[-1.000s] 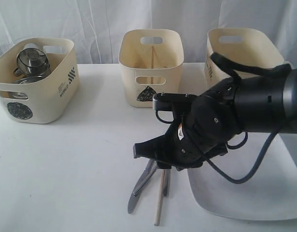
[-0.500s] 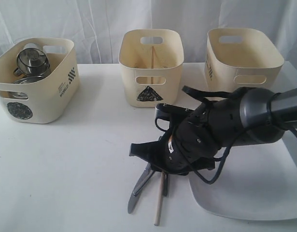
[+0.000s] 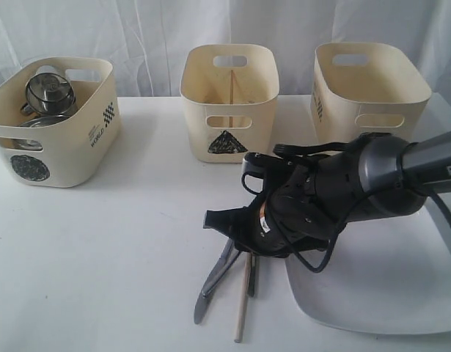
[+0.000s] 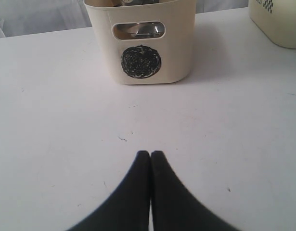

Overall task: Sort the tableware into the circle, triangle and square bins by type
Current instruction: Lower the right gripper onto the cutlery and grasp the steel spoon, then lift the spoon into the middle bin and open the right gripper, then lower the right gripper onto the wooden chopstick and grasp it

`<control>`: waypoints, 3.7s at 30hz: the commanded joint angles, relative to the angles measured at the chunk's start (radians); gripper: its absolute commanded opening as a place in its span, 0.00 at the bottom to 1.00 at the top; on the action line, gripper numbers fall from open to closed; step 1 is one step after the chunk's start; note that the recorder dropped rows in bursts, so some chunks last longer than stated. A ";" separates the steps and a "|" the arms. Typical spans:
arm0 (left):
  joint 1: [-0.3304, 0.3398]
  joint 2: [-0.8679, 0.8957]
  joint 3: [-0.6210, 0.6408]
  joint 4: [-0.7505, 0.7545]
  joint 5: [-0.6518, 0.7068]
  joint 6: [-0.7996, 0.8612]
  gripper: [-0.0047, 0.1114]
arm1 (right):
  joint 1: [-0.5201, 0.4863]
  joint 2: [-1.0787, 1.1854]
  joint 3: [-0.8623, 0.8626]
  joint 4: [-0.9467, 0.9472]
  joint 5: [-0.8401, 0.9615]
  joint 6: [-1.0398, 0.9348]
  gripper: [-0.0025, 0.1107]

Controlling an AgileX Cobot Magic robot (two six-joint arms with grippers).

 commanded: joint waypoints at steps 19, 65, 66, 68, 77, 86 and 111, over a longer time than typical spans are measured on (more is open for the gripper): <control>0.000 -0.009 0.004 -0.009 0.001 -0.002 0.04 | -0.009 -0.014 -0.001 -0.018 0.064 0.004 0.02; 0.000 -0.009 0.004 -0.009 0.001 -0.002 0.04 | -0.342 0.195 -0.742 -0.153 -0.305 0.002 0.02; 0.000 -0.009 0.004 -0.009 0.001 -0.002 0.04 | -0.338 0.259 -0.818 -0.160 -0.307 -0.012 0.02; 0.000 -0.009 0.004 -0.009 0.001 -0.002 0.04 | -0.330 0.348 -0.910 -0.163 -0.289 -0.053 0.02; 0.000 -0.009 0.004 -0.009 0.001 -0.002 0.04 | -0.269 0.350 -0.972 -0.155 -0.014 -0.314 0.33; 0.000 -0.009 0.004 -0.009 0.001 -0.002 0.04 | -0.191 0.058 -0.637 0.276 0.361 -0.951 0.30; 0.000 -0.009 0.004 -0.009 0.001 -0.002 0.04 | 0.023 0.010 -0.153 0.134 0.267 -0.754 0.30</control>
